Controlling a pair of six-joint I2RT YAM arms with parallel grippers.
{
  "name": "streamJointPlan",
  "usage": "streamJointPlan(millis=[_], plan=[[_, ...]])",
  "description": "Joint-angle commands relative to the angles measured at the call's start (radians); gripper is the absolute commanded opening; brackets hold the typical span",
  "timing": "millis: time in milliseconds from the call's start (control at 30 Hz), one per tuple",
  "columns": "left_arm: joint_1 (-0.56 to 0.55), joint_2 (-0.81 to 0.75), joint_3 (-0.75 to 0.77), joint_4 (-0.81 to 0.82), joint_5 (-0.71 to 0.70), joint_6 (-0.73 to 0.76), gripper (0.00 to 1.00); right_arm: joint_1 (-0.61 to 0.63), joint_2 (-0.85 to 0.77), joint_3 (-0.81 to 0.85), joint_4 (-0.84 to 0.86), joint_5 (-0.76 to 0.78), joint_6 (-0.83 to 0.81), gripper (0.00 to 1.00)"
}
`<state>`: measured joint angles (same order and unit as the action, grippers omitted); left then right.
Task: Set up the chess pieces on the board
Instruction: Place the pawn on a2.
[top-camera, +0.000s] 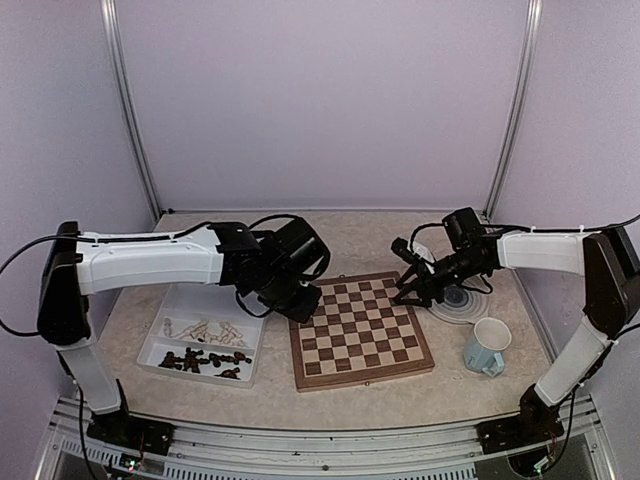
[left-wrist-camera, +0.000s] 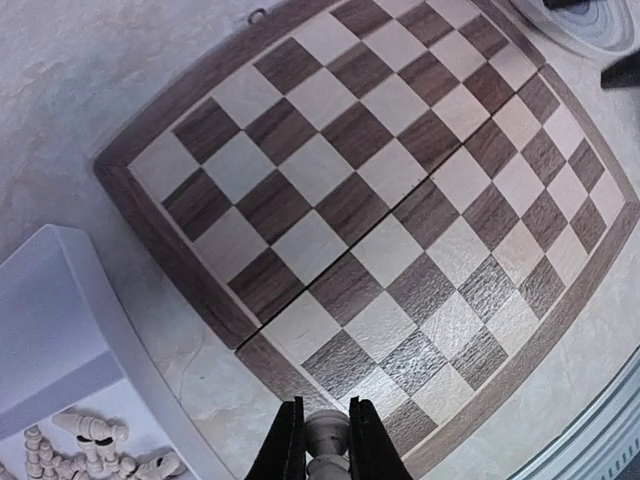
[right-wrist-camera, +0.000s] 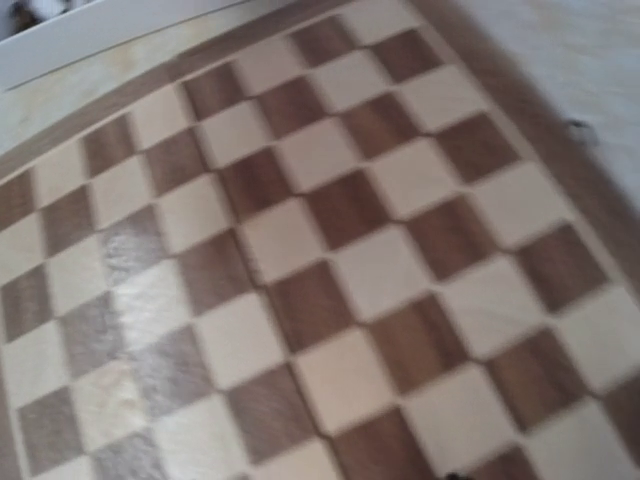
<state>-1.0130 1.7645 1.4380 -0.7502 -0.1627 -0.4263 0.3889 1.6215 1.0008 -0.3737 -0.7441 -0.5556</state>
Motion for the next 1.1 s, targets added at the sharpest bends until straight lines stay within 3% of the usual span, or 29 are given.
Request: streamJointPlan(millis=[0, 533, 1067], plan=[[-0.041, 0.132, 0.042, -0.049, 0.004, 0.061, 0.07, -0.061, 0.002, -0.013, 0.038, -0.03, 0.042, 0.53], [-0.067, 0.21, 0.045, -0.06, 0.125, 0.083, 0.07, -0.087, -0.012, -0.03, 0.041, -0.034, 0.022, 0.53], [-0.073, 0.243, 0.041, -0.068, 0.112, 0.093, 0.1, -0.088, -0.005, -0.028, 0.035, -0.035, 0.018, 0.53]])
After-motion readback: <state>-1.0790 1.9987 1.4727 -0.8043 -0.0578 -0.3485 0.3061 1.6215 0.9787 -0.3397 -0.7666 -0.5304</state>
